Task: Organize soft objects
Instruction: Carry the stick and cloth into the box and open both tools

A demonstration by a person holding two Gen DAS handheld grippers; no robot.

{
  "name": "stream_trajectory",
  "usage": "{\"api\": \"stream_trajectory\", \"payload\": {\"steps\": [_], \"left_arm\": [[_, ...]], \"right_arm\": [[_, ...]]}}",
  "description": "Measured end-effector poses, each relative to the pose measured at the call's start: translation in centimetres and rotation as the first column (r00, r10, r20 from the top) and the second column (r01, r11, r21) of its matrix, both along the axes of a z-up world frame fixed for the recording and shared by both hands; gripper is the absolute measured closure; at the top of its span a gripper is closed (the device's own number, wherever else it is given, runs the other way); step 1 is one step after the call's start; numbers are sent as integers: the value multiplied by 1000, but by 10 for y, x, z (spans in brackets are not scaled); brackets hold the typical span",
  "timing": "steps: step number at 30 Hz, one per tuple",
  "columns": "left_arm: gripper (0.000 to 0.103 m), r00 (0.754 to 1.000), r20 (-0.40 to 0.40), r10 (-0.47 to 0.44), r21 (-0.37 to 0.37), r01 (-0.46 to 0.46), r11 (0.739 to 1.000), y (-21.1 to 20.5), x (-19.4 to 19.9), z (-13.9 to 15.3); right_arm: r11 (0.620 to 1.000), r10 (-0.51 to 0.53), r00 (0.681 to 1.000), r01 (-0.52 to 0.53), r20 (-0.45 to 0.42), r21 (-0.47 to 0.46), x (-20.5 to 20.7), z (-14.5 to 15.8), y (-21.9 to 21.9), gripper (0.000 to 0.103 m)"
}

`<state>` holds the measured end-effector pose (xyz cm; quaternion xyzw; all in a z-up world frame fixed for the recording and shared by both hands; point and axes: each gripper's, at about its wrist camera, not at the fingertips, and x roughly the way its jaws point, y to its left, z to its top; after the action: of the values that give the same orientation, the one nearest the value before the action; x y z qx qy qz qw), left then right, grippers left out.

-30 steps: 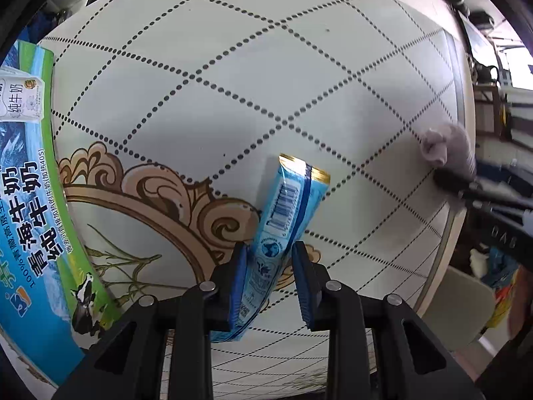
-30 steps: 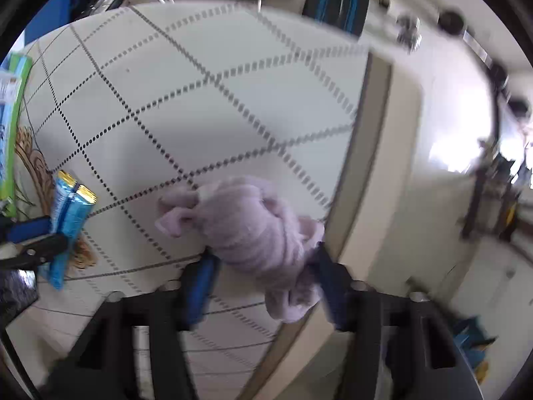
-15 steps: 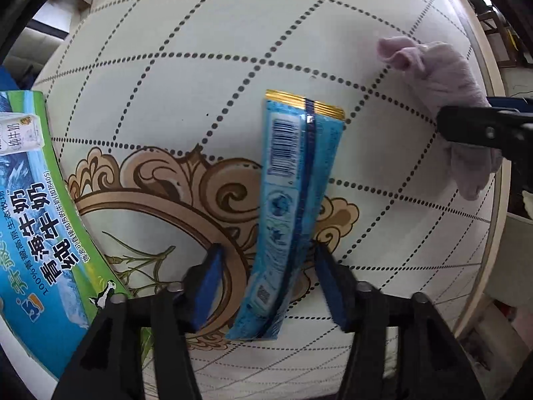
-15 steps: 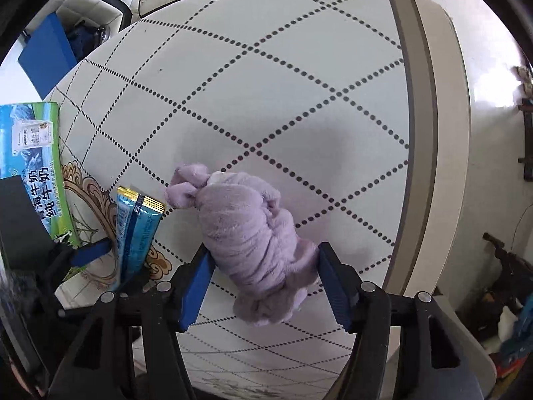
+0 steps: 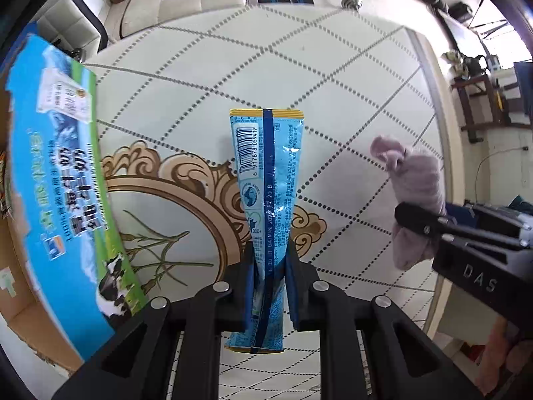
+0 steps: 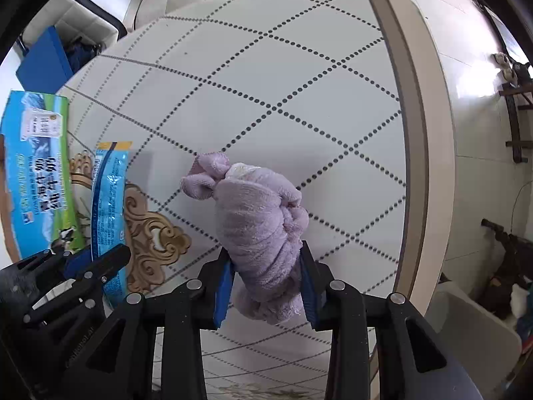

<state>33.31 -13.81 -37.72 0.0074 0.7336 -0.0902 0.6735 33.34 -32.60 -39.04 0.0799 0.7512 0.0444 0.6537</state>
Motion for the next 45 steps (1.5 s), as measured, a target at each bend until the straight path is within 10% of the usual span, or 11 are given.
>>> {"api": "stream_trajectory", "payload": {"steps": [12,22,32,45], "left_arm": [[89,977,188,99,-127,-76,989,57,-28,113],[89,943,257,213,-105,-191,976,199,-35,164],[89,936,194,293,16,-302,953,350,-28,133],[89,957,29,288,129,-289,948,387,-1,24]], "right_arm": [[989,-54,988,33,146,142,-29,116,57,66],[981,28,978,-66,205,180,-34,197,193,66],[993,46,989,-61,141,106,-36,134,319,66],[996,63,994,-57,85,-65,-31,45,345,66]]}}
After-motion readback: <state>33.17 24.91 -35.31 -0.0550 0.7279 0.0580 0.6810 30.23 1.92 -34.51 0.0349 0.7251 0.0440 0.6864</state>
